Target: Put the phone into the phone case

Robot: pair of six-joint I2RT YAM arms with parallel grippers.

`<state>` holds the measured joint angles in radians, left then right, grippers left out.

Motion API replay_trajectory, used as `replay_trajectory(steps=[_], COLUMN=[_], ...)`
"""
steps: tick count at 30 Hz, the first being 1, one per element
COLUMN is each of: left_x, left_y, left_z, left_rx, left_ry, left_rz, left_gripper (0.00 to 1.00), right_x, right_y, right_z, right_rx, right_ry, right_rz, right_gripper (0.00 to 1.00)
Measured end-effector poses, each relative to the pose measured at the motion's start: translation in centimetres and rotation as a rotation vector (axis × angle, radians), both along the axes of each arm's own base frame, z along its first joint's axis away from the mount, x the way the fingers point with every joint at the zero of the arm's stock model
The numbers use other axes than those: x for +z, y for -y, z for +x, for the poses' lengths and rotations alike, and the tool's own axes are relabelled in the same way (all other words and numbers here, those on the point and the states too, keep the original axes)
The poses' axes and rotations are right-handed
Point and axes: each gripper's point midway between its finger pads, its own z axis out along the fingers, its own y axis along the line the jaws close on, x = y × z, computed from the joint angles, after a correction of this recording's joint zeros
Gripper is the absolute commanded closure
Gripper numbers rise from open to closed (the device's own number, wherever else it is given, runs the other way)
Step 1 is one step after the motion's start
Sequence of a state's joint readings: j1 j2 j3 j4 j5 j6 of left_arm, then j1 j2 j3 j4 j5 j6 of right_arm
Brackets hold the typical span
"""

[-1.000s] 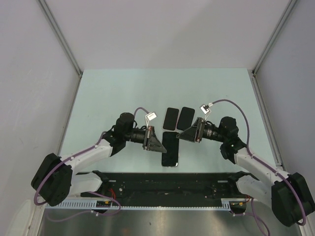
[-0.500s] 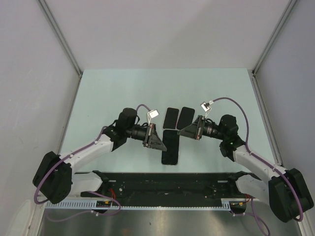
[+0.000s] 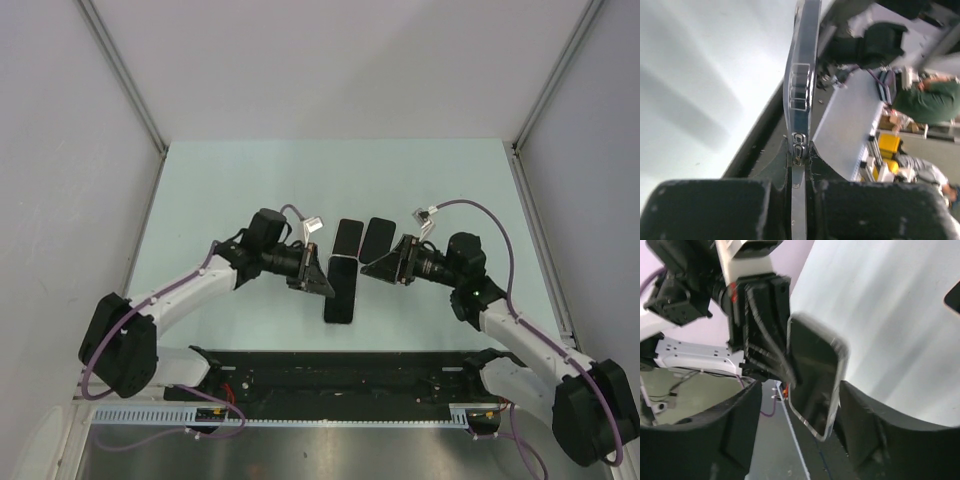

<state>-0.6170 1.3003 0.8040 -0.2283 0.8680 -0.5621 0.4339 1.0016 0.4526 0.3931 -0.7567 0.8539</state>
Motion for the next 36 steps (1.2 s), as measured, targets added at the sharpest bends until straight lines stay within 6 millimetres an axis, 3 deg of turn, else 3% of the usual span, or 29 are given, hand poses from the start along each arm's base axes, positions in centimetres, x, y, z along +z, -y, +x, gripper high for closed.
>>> replay_trajectory(steps=[2,9,17,27,31,36], left_x=[-0.7,-2.4,-6.7,-9.4,-10.2,-11.0], left_y=[-0.9,-5.5,-7.4,-6.3,-6.2,-6.4], left_z=[1.7,9.8,17.0,21.4,22.4,22.8], left_rx=[0.057,0.26,0.253,0.211,0.215,0.229], left_ry=[0.008,0.047,-0.009,-0.035,-0.078,-0.08], left_rz=[0.059,0.267,0.409,0.433,0.424,0.439], left_gripper=[1.0,1.0,1.0,0.95,0.8,0.72], right_x=[0.9,3.9,2.5,2.1,2.3,1.9], right_y=[0.5,2.5,3.3,3.7,3.9,4.2], right_z=[-0.1,-0.9,-1.3,-1.9,-1.8,-1.9], right_rx=[-0.019,-0.078,-0.092,-0.076,-0.084,-0.092], right_ry=[0.03,0.155,0.101,0.093,0.105,0.086], right_rz=[-0.005,-0.021,-0.07,-0.083,-0.083,-0.095], right_gripper=[0.01,0.0,0.0,0.0,0.0,0.0])
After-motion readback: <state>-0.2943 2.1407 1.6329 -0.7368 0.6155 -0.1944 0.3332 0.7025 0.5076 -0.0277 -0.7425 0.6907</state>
